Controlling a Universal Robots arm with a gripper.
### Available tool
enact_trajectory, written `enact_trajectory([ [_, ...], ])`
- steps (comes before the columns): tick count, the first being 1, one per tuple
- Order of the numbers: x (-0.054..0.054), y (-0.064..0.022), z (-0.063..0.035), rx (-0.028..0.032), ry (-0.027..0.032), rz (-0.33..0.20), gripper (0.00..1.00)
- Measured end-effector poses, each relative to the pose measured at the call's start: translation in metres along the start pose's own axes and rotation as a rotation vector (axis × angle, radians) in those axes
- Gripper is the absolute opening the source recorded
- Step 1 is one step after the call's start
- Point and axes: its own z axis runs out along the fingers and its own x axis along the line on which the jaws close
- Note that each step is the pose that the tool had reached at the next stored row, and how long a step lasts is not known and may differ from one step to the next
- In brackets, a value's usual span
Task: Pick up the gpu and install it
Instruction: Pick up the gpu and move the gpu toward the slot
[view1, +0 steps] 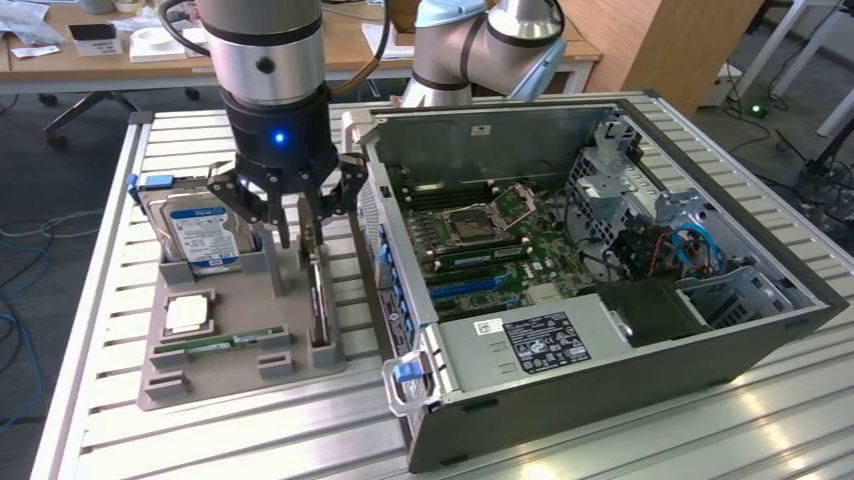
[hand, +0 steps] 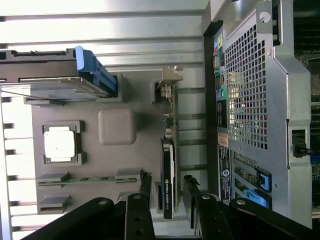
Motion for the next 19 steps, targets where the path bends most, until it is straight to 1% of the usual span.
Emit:
enact_trajectory([
  [8, 0.0000, -0.0001, 0.0016, -0.0001, -0.0001, 0.000, 0.39],
  [15, 0.0001, -0.0003, 0.0058, 0.0000, 0.0000, 0.000, 0.39],
  [19, 0.0001, -0.0003, 0.0060, 0.0000, 0.0000, 0.000, 0.39],
])
